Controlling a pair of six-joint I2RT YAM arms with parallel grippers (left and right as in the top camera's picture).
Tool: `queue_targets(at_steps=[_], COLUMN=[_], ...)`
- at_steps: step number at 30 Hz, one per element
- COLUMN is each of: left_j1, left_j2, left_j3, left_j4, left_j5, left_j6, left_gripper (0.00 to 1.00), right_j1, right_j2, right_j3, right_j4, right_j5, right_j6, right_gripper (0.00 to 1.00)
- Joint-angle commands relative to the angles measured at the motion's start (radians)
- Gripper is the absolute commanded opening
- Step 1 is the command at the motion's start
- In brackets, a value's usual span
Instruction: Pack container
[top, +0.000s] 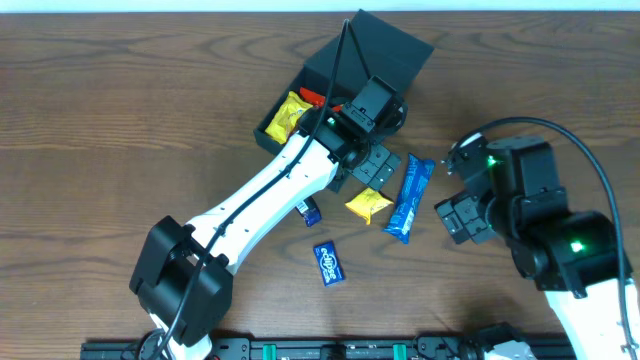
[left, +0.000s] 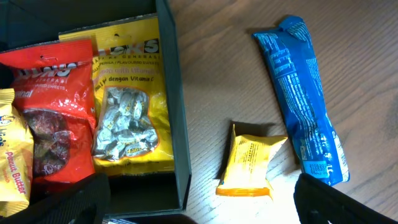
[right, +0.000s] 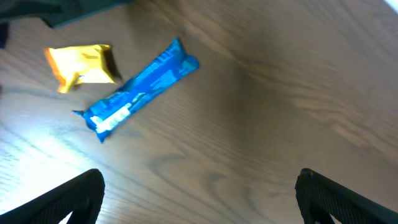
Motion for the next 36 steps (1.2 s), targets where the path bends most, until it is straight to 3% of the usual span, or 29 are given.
queue_targets(at_steps=[1,6,12,15,18,29,31,36], left_j1=[0.001,0.001,0.000,0.000,-0.001,-0.028,-0.045,-0.097], left_j2=[0.011,0.011,0.011,0.011,0.011,0.013,0.016,0.074], left_j3=[0.013,0.013,0.013,0.013,0.013,0.012,0.008,0.006], left_j4=[-0.003,-0.002,-0.014,-0.013,-0.022,-0.085,-0.085,-0.044], left_j5=[-0.011,-0.011,0.047,0.147,0.156,0.199,0.179,-0.045], left_j6=[0.003,0.003,0.005,0.064,0.064,0.096,0.132,0.130], left_gripper=[0.95,0.95,0.95,0.96,0.95,0.95,0.96,0.96], right_j1=[-0.087,-0.259,-0.376,-0.410,-0.459,-0.460,-0.460,-0.460], right_j2=[-0.087,-0.246,-0.300,-0.300,-0.295,-0.277,-0.277,-0.277], right_j3=[0.002,0.002,-0.008,-0.056,-0.152,-0.254,-0.254,-0.254], right_j4=[-0.003,-0.027,-0.071,-0.025,0.076,0.088,0.087,0.085], right_j5=[-0.196,-0.277,-0.302,-0.313,-0.313,-0.313,-0.313,-0.313], right_j6=[-0.025,-0.095,-0.108,-0.112,-0.051,-0.052,-0.052,-0.052], right_gripper=[0.99,0.99,0.99,0.99,0.99,0.99,0.99,0.99])
